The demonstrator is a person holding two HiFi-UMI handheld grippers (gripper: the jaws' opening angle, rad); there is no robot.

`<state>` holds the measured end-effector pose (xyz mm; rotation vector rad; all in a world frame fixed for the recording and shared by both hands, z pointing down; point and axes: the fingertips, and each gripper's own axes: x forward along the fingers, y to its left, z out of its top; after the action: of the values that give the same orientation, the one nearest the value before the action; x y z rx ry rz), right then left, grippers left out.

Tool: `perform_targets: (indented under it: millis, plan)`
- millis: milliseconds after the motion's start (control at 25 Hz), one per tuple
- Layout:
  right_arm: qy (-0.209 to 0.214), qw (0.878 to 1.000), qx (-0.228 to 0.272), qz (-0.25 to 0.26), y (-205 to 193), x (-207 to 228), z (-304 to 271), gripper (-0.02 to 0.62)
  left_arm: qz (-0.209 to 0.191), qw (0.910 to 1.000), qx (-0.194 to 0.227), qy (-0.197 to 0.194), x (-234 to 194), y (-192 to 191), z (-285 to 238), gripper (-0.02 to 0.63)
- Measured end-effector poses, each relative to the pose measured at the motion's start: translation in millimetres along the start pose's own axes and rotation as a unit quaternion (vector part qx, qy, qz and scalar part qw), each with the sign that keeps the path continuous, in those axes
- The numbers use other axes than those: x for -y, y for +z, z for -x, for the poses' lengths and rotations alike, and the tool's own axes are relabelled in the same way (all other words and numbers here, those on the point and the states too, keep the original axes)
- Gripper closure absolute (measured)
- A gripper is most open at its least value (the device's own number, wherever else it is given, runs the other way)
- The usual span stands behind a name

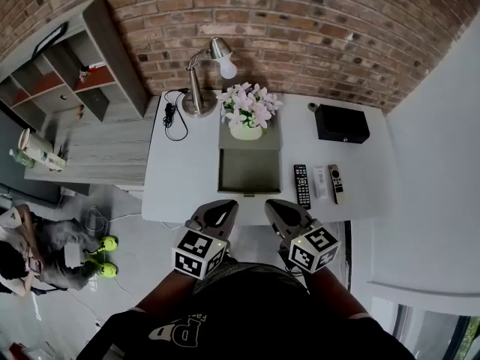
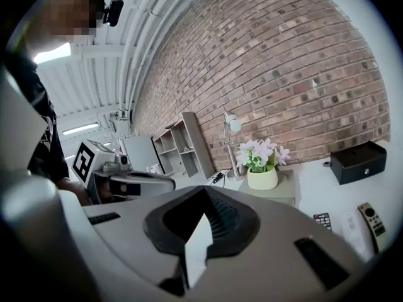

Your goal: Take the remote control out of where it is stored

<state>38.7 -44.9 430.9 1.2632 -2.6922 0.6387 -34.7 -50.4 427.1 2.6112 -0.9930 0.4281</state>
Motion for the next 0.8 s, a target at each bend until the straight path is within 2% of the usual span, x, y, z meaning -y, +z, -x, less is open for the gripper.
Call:
perform_targets:
  millis: [200, 480, 800]
  plan:
    - [-0.008, 1.000, -0.018, 0.009, -19.4, 2.9, 50.4, 0.590, 0.006, 0.9998, 0.011, 0.013, 48.2, -6.1, 6.7, 0.600]
    - [0.009, 1.000, -0.025, -0.011, -49.8, 5.7, 111.5, 0.591, 0.004, 0.9998, -0.001, 0.022, 124.4, -37.2, 15.0, 0.600]
    - [0.030, 0.999, -0.018, -0.019, -64.9, -10.3, 140.8, 0.591, 0.006, 0.9977, -0.002, 0.068, 145.1, -51.3, 44.4, 0.599]
